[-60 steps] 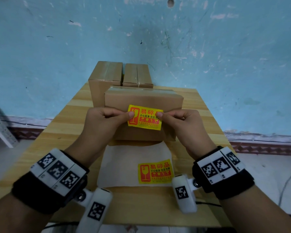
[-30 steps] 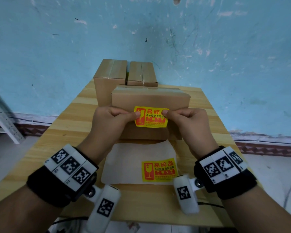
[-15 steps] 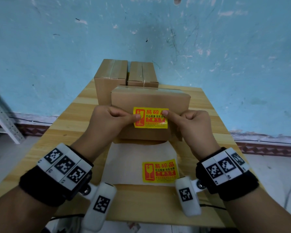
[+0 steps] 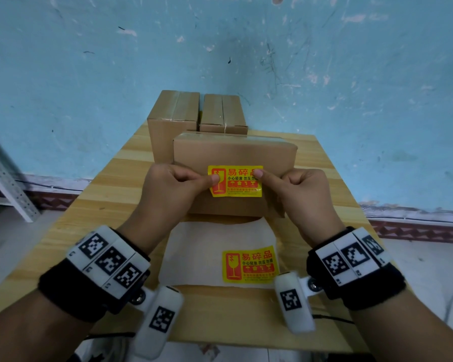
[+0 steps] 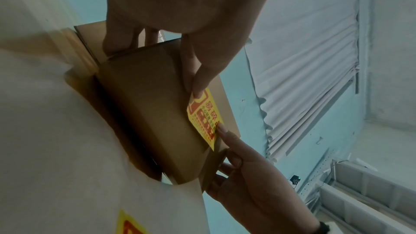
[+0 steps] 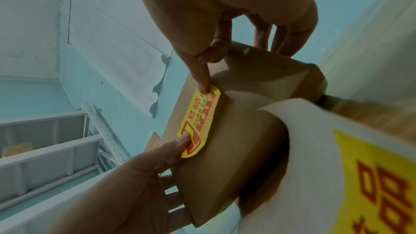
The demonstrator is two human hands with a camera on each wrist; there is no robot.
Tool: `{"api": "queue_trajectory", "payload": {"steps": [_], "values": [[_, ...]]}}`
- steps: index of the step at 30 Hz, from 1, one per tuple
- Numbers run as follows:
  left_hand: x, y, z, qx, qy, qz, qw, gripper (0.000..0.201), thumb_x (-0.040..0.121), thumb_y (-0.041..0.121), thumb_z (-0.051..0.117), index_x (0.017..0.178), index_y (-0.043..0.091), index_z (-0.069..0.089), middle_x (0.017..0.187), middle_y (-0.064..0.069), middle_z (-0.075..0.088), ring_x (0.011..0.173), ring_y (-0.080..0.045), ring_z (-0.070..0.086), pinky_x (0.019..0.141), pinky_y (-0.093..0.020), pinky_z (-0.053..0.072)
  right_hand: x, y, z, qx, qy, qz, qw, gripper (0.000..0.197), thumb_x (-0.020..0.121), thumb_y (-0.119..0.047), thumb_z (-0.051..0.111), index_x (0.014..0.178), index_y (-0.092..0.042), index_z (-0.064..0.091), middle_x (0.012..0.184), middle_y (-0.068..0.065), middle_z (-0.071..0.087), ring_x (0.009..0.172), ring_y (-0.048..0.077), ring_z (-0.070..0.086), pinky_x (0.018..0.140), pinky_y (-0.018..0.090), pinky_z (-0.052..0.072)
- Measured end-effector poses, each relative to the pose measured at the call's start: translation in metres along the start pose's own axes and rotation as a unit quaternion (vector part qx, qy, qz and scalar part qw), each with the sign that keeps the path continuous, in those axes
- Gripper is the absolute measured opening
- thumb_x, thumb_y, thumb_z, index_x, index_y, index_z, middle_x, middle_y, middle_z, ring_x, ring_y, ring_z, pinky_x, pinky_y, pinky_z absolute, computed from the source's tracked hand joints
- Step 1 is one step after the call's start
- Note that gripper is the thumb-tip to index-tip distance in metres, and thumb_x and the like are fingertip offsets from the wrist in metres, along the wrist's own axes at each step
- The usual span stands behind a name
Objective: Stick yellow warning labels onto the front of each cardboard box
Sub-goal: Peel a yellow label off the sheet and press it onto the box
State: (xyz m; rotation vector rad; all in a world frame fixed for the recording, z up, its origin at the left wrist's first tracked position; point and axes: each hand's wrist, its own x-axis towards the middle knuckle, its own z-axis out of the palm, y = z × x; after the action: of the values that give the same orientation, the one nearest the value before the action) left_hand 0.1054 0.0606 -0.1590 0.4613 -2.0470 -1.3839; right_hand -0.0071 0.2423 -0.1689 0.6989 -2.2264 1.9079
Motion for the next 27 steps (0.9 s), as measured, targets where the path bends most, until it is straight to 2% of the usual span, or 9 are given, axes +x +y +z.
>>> {"api": "queue_trajectory", "payload": {"steps": [5,9,15,18,21,25,27], "values": [[-0.0007,-0.0008,-0.0013,0.01,-0.019,0.009,1.0,0.014,0.079,0.027,0.079,0.076,0.013,0.08,0.073,0.0,0.075,0.076,-0.011,0.07,0.07,-0.023,0.051,-0.0013,-0.0014,-0.0015,-0.013,-0.004,-0.005,1.0,0.064,0.076,-0.033,0.084,0.039,-0.005,0.04,0.041,0.008,0.035,0.042,0.021,0.034,0.051,0.034,0.036],[0.0007,-0.0014,-0.003,0.022,-0.036,0.015,0.999,0.016,0.082,0.028,0.077,0.079,0.012,0.08,0.075,0.001,0.075,0.075,-0.006,0.068,0.065,-0.013,0.048,-0.0014,-0.001,-0.0022,-0.016,-0.009,-0.011,1.0,0.064,0.077,-0.033,0.084,0.04,-0.002,0.041,0.041,0.01,0.036,0.042,0.021,0.034,0.051,0.033,0.035],[0.0003,-0.0037,-0.0019,0.028,-0.025,0.024,0.999,0.018,0.083,0.031,0.076,0.076,0.014,0.078,0.074,0.001,0.074,0.076,-0.011,0.066,0.07,-0.025,0.049,-0.0001,0.0004,-0.0025,-0.026,-0.009,-0.02,0.999,0.071,0.077,-0.035,0.083,0.044,0.008,0.037,0.043,0.012,0.037,0.043,0.022,0.035,0.052,0.034,0.035],[0.0005,-0.0033,-0.0018,0.034,-0.022,0.025,0.999,0.019,0.084,0.032,0.075,0.077,0.014,0.078,0.075,-0.001,0.074,0.078,-0.013,0.067,0.072,-0.028,0.05,-0.0002,-0.0005,-0.0028,-0.032,-0.008,-0.022,0.999,0.068,0.077,-0.035,0.083,0.043,0.004,0.039,0.043,0.011,0.037,0.043,0.021,0.034,0.051,0.033,0.034],[-0.0001,-0.0029,-0.001,0.033,-0.019,0.024,0.999,0.02,0.084,0.032,0.075,0.076,0.014,0.078,0.075,-0.001,0.073,0.077,-0.012,0.064,0.071,-0.027,0.048,0.0003,-0.0006,-0.0028,-0.037,-0.01,-0.025,0.999,0.07,0.077,-0.036,0.083,0.044,0.007,0.038,0.044,0.013,0.038,0.044,0.022,0.036,0.052,0.034,0.035],[-0.0007,-0.003,0.0002,0.03,-0.017,0.019,0.999,0.021,0.085,0.033,0.074,0.075,0.014,0.077,0.074,-0.001,0.071,0.074,-0.009,0.06,0.071,-0.026,0.045,0.0,-0.0005,-0.003,-0.036,-0.012,-0.021,0.999,0.069,0.077,-0.037,0.083,0.038,-0.004,0.037,0.041,0.012,0.038,0.042,0.02,0.037,0.052,0.033,0.036],[-0.001,-0.0027,0.0008,0.031,-0.012,0.02,0.999,0.022,0.085,0.033,0.073,0.076,0.014,0.077,0.074,-0.001,0.071,0.075,-0.009,0.061,0.072,-0.027,0.044,-0.0001,-0.0009,-0.003,-0.036,-0.013,-0.023,0.999,0.069,0.077,-0.036,0.083,0.038,-0.004,0.037,0.04,0.011,0.037,0.041,0.019,0.036,0.052,0.032,0.035]]}}
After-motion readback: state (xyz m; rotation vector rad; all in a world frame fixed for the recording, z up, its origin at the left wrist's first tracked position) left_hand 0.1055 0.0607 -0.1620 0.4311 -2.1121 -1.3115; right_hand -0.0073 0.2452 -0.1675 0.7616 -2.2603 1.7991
